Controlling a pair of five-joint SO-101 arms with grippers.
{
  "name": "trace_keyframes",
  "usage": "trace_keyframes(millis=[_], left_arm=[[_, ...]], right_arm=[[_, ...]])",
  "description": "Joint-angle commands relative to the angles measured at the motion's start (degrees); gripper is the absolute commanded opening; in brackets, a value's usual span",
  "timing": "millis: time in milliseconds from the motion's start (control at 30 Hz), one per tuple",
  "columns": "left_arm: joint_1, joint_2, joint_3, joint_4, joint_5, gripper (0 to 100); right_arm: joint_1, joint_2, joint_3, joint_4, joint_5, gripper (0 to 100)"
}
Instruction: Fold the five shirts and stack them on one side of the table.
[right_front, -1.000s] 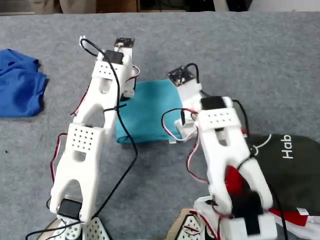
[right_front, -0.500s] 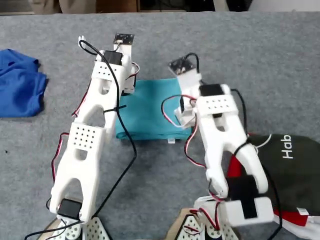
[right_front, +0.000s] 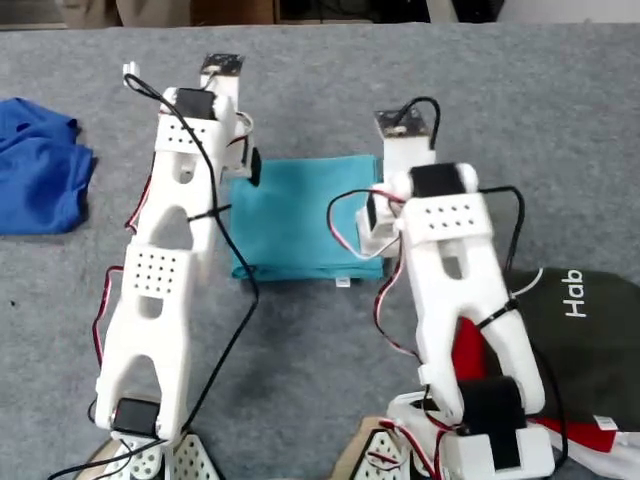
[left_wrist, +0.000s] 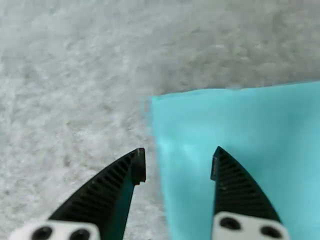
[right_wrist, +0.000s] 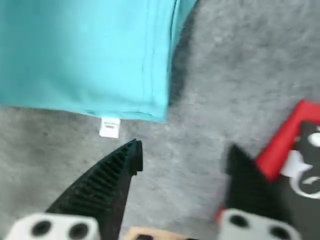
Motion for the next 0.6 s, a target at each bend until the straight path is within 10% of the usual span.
trace_keyframes(millis=[0,233,567], left_arm=[[-1.2,-3.0,0.4,0.6,-0.5,23],[0.2,0.3,-0.1,0.3,-0.3,23],[1.7,4.6,-0.1,-2.8,2.8,23]], right_arm=[[-3.5,-2.2,4.5,-7.7,-8.8,36.1],[-8.0,-2.2,16.7,-30.9,-30.2,36.1],[-10.0,7.8,21.0,-44.4,-33.6,36.1]])
